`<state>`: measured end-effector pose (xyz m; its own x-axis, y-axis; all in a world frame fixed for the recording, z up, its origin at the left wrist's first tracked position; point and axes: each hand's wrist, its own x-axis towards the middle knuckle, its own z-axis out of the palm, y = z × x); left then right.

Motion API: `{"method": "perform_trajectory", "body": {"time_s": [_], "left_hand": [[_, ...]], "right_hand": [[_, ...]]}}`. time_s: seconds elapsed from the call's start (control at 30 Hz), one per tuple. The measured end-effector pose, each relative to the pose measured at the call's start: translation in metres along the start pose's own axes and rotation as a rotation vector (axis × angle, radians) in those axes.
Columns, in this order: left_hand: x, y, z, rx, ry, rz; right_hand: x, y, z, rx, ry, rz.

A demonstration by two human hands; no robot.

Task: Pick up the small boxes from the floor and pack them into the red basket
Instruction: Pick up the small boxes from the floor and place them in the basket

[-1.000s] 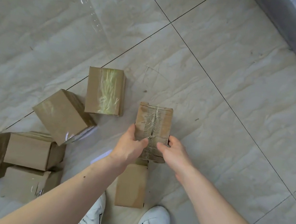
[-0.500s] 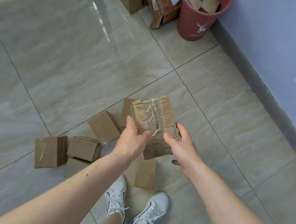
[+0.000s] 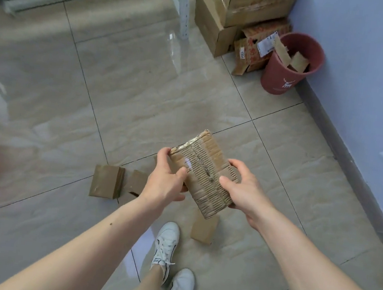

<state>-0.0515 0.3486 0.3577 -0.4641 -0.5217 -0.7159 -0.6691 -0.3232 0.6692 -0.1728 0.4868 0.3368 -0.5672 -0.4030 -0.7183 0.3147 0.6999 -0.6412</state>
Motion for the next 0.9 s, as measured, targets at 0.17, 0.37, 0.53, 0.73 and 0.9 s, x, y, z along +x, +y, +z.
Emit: {"method": "perform_trajectory", "body": {"time_s": [0.17,0.37,0.53,0.73,0.9], "left_hand": [[-0.034,-0.029,-0.050,-0.107,0.108,-0.010],[-0.058,-0.068,-0.135,-0.253,0.264,-0.014],[-0.068,-0.114,-0.226,-0.344,0.359,-0.024],[-0.074,-0.174,-0.350,-0.337,0.414,-0.009],[-0.075,-0.209,-0.440,-0.361,0.483,0.002]], "right_hand": [[-0.026,-0.014,0.050,-0.094,-0.017,-0.032],[-0.044,-0.031,0.138,-0.252,-0.138,-0.064],[-0.064,-0.058,0.234,-0.344,-0.217,-0.125],[-0.089,-0.088,0.363,-0.400,-0.226,-0.199],[-0.095,-0.116,0.459,-0.431,-0.277,-0.262]]}}
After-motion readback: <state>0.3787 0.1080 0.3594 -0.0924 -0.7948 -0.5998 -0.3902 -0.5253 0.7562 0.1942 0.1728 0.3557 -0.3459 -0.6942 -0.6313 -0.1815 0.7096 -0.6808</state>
